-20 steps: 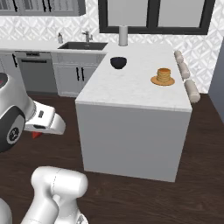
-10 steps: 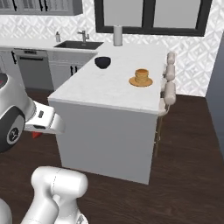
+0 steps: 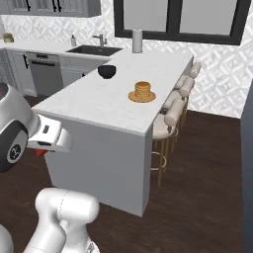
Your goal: Take the strawberry from the fridge and place it on top of the pancake, located on the dining counter.
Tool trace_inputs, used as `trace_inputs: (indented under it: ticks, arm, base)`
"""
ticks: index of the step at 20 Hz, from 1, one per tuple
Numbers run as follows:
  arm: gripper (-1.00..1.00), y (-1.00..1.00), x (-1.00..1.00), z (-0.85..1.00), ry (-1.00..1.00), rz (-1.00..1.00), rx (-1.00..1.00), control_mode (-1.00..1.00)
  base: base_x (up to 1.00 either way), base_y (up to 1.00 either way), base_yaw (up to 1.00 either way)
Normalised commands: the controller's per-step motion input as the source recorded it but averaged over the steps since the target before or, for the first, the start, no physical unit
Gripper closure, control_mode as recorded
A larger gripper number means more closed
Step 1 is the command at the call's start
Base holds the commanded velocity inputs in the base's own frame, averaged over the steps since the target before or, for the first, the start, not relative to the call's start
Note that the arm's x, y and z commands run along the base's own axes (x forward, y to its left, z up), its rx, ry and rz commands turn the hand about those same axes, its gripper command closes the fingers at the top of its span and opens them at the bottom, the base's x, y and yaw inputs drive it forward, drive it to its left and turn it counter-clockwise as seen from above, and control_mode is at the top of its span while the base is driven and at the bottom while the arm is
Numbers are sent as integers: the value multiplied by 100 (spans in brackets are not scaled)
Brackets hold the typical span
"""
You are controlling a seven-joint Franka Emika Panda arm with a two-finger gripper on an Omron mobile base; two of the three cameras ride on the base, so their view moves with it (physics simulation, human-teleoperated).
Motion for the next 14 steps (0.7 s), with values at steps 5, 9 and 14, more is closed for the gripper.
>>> trace_inputs:
  ticks: [5,9,14]
  arm:
    - [100,0,0,0,0,0,0,100]
    - [100,0,0,0,0,0,0,100]
    - [100,0,0,0,0,0,0,100]
  base:
    - [40,-97,44]
    - [37,-93,46]
    - [35,-92,47]
